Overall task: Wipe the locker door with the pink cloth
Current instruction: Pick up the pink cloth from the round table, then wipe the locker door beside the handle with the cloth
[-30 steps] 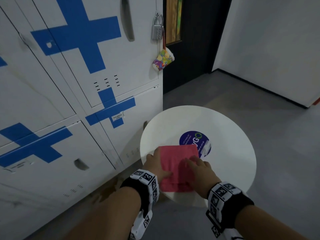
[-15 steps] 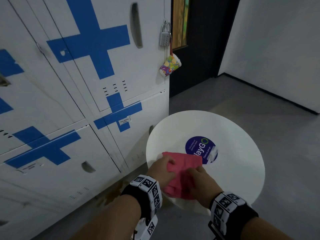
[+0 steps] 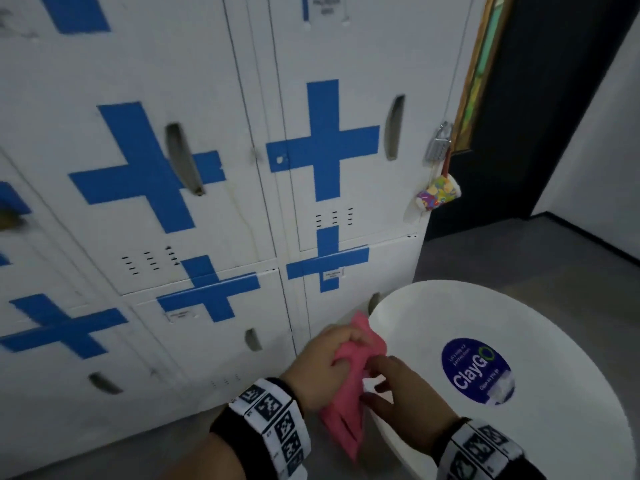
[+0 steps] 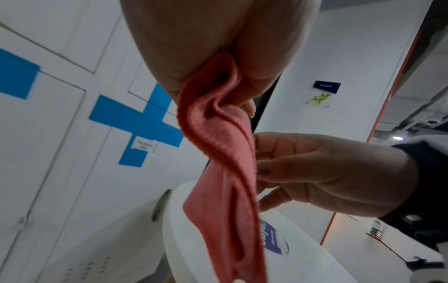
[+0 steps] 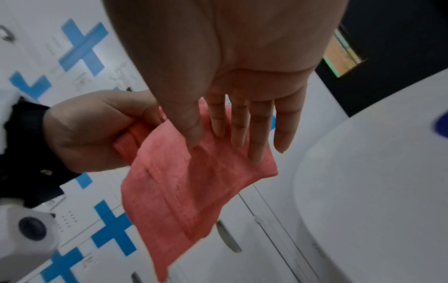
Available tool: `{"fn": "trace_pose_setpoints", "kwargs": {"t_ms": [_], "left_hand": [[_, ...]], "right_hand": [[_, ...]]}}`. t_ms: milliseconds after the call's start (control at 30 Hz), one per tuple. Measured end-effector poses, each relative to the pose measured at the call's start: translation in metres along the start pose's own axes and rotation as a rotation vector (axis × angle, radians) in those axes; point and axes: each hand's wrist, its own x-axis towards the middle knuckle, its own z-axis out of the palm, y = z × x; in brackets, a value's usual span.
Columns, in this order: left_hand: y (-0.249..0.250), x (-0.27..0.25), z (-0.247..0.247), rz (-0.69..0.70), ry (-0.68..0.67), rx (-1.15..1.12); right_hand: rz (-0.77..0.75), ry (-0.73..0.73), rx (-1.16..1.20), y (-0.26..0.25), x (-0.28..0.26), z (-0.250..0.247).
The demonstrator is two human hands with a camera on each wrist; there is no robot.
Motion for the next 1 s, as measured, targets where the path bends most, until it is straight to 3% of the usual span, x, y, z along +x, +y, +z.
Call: {"fn": "trace_pose_setpoints", "kwargs": {"t_ms": [167, 267, 400, 567, 767, 867, 1000], "left_hand": [[0.009, -0.025, -0.040, -0.058, 0.151, -0.132], [0.013, -0.039, -0.068, 0.013, 0.215, 0.004], [0.022, -0.060, -0.102, 0.087, 0.260, 0.211], [0.024, -0.087, -0.142, 0.146, 0.221, 0.346], [0.021, -0.108, -0.166, 0.190, 0.230, 0.233], [0.015, -0.112, -0.172, 0.182, 0.285, 0.201], [0.010, -0.113, -0.177, 0.132, 0.365, 0.211]], "right_hand": [[-0.169, 0.033, 0.106, -0.044, 0.017, -0.009], [-0.227, 0.059, 0.139, -0.063, 0.024, -0.005], [-0.202, 0.141, 0.165, -0.093, 0.031, 0.003], [-0.112, 0.200, 0.220, -0.131, 0.040, 0.013], [-0.127, 0.073, 0.314, -0.159, 0.052, 0.020], [-0.144, 0.072, 0.375, -0.166, 0.060, 0.021], [-0.210, 0.078, 0.285, -0.178, 0.070, 0.013]]}}
